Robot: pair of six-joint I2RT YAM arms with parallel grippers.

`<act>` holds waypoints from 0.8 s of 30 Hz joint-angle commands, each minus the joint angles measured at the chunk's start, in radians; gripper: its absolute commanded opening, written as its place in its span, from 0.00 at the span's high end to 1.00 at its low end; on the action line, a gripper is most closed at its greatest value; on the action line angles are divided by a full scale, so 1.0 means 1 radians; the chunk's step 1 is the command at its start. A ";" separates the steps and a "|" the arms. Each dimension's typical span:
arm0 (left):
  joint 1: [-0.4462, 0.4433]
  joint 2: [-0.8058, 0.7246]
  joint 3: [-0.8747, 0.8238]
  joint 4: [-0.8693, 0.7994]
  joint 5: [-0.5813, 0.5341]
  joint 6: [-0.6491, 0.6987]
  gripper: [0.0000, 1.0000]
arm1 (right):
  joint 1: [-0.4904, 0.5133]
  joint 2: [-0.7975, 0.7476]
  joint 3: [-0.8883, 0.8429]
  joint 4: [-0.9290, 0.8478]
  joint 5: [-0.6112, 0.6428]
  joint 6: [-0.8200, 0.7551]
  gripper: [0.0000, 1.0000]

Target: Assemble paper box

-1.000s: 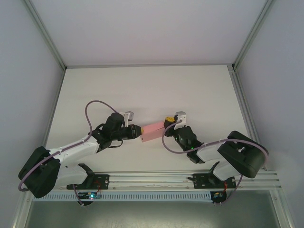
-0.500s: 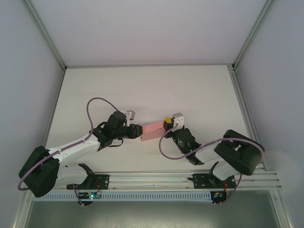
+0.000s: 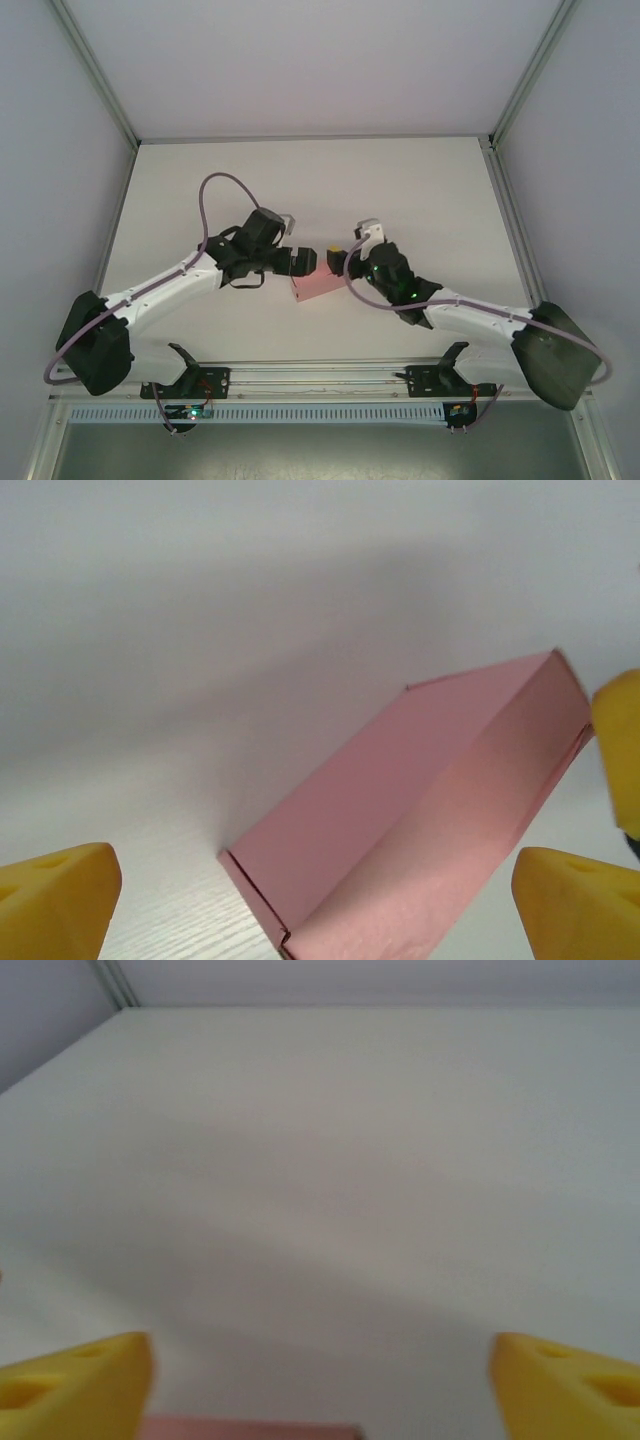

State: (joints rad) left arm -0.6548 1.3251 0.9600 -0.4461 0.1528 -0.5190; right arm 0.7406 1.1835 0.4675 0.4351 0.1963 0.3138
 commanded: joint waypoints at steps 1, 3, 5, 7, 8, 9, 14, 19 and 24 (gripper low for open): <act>-0.002 -0.055 0.098 -0.220 -0.206 0.044 0.00 | -0.091 -0.051 0.051 -0.032 -0.259 -0.142 0.02; 0.026 -0.056 0.131 -0.300 -0.296 0.022 0.00 | -0.134 -0.045 0.084 -0.080 -0.445 -0.291 0.02; 0.082 -0.058 0.128 -0.334 -0.336 0.003 0.00 | -0.142 -0.014 0.155 -0.252 -0.592 -0.535 0.02; 0.135 -0.074 0.096 -0.320 -0.334 -0.008 0.00 | -0.139 0.044 0.243 -0.496 -0.736 -0.836 0.02; 0.152 -0.089 0.075 -0.298 -0.330 -0.004 0.00 | -0.134 0.079 0.289 -0.620 -0.784 -0.986 0.02; 0.162 -0.108 0.055 -0.277 -0.336 -0.004 0.00 | -0.129 0.114 0.331 -0.725 -0.809 -1.111 0.02; 0.218 -0.198 -0.028 -0.268 -0.373 -0.029 0.00 | -0.124 0.325 0.586 -1.018 -0.805 -1.339 0.02; 0.246 -0.266 -0.091 -0.279 -0.376 -0.039 0.00 | -0.108 0.468 0.734 -1.142 -0.727 -1.438 0.02; 0.259 -0.292 -0.119 -0.272 -0.375 -0.039 0.00 | -0.094 0.557 0.806 -1.153 -0.686 -1.423 0.02</act>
State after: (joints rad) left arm -0.4129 1.0481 0.8543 -0.6941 -0.1932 -0.5423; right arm 0.6315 1.7050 1.2251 -0.6357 -0.4973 -1.0534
